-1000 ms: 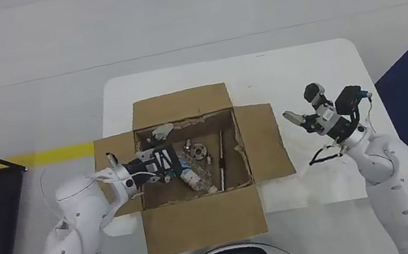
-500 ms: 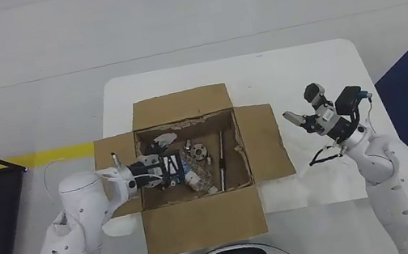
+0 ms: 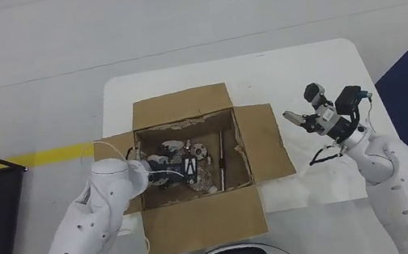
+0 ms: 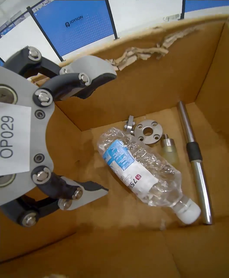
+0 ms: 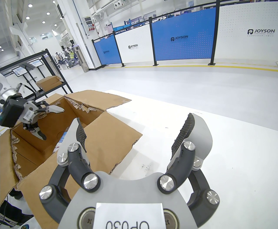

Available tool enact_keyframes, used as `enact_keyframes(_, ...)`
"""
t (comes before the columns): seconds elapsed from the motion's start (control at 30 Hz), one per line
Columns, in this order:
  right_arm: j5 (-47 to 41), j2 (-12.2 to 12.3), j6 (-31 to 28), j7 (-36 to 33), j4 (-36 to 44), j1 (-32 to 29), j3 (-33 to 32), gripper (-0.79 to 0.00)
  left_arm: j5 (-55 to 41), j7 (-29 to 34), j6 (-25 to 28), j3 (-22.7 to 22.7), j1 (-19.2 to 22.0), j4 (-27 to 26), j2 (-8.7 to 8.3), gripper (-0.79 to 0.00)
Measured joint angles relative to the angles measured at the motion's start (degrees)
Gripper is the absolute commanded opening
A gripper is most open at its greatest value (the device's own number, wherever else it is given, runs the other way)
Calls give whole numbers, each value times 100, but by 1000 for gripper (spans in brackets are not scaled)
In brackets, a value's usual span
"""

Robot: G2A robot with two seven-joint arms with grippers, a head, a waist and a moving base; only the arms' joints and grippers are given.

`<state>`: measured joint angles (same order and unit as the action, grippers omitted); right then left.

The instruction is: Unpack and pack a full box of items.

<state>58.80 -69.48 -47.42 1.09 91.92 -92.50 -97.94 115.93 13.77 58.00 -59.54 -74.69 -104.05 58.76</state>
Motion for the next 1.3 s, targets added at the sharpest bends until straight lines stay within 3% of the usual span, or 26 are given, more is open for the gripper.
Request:
enact_keyframes(0.2, 0, 0, 0, 0, 0, 0, 0, 0, -553, 556, 0, 937, 760, 801, 136, 0)
enact_keyframes(0.4, 0, 0, 0, 0, 0, 0, 0, 0, -954, 944, 0, 1535, 1270, 1391, 331, 0)
enact_keyframes(0.43, 0, 0, 0, 0, 0, 0, 0, 0, -998, 953, 0, 1593, 1319, 1438, 356, -108)
enact_keyframes(0.47, 0, 0, 0, 0, 0, 0, 0, 0, -1026, 959, 0, 1645, 1357, 1475, 378, -419)
enact_keyframes(0.5, 0, 0, 0, 0, 0, 0, 0, 0, -1029, 958, -10, 1705, 1404, 1502, 402, -551)
enact_keyframes(0.53, 0, 0, 0, 0, 0, 0, 0, 0, -1007, 942, -35, 1745, 1432, 1513, 417, -785)
enact_keyframes(0.8, 0, 0, 0, 0, 0, 0, 0, 0, -799, 532, -288, 1875, 1463, 1608, 447, -785)
enact_keyframes(0.97, 0, 0, 0, 0, 0, 0, 0, 0, -629, 220, -460, 1642, 1177, 973, 317, -785)
enact_keyframes(1.13, 0, 0, 0, 0, 0, 0, 0, 0, -555, -327, -739, 755, 455, -58, 1, -785)
enact_keyframes(1.3, 0, 0, 0, 0, 0, 0, 0, 0, -550, -1171, -1323, -400, -424, -617, -282, -785)
